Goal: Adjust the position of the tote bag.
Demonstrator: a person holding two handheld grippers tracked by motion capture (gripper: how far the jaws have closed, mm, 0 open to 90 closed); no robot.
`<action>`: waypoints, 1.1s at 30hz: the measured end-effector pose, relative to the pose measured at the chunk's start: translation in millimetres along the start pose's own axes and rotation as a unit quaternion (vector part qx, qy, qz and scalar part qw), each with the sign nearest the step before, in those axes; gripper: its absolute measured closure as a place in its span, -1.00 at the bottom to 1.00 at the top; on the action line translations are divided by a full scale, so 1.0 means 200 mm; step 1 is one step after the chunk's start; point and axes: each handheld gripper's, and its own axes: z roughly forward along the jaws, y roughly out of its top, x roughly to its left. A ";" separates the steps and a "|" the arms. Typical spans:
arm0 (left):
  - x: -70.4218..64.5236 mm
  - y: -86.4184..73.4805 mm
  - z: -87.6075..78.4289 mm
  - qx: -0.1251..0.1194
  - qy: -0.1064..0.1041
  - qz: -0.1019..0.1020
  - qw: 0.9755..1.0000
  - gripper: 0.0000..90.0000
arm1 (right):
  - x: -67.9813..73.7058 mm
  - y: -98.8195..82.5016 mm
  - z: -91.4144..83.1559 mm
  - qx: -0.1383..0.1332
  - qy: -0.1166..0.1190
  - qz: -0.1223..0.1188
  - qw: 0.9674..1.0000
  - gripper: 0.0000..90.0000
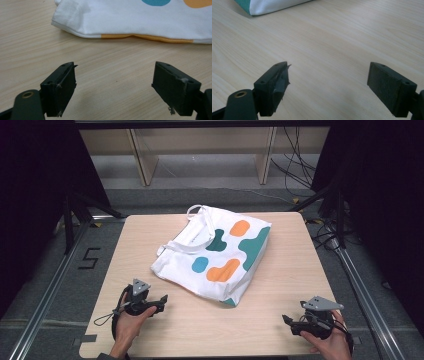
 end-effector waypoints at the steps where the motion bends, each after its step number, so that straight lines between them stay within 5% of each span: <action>1: 0.00 0.00 0.00 -0.005 -0.001 -0.004 1.000 -0.60 | 0.00 0.00 0.00 0.000 0.000 0.000 1.000 -0.59; 3: 0.00 0.00 0.00 -0.003 -0.002 0.001 1.000 -0.60 | 0.00 0.00 0.00 -0.005 -0.005 0.002 1.000 -0.59; 4: -0.02 0.00 0.02 -0.024 0.000 -0.021 0.999 -0.60 | 0.00 0.00 0.01 0.003 0.002 -0.002 1.000 -0.59; 7: 0.00 0.01 0.01 -0.005 0.002 0.008 1.000 -0.63 | 0.00 0.00 0.00 0.003 0.003 0.002 1.000 -0.58; 18: 0.01 0.02 0.04 -0.010 -0.001 0.000 1.000 -0.62 | 0.00 0.00 0.01 -0.001 -0.007 -0.008 1.000 -0.56; 20: 0.02 0.02 0.04 -0.006 0.001 0.002 1.000 -0.62 | 0.00 0.00 0.01 0.001 -0.008 -0.006 1.000 -0.56; 21: 0.03 0.02 0.04 -0.009 -0.003 -0.005 1.000 -0.62 | 0.02 0.00 0.01 0.010 -0.005 0.019 1.000 -0.56; 23: 0.03 0.02 0.04 -0.007 -0.001 -0.004 1.000 -0.62 | 0.00 0.00 0.00 0.010 -0.005 -0.002 1.000 -0.56; 26: 0.03 0.02 0.04 -0.008 -0.001 -0.005 1.000 -0.62 | 0.00 0.00 0.00 0.014 0.006 -0.002 1.000 -0.56; 30: 0.03 0.02 0.04 -0.007 -0.006 -0.004 1.000 -0.61 | 0.00 0.00 0.01 0.020 -0.021 0.005 1.000 -0.55; 31: 0.03 0.02 0.04 -0.009 -0.006 -0.003 1.000 -0.61 | 0.00 0.00 0.01 0.009 -0.001 -0.011 1.000 -0.55; 33: 0.03 0.02 0.04 -0.008 -0.006 -0.003 1.000 -0.61 | 0.00 0.00 0.01 0.008 0.002 -0.007 1.000 -0.55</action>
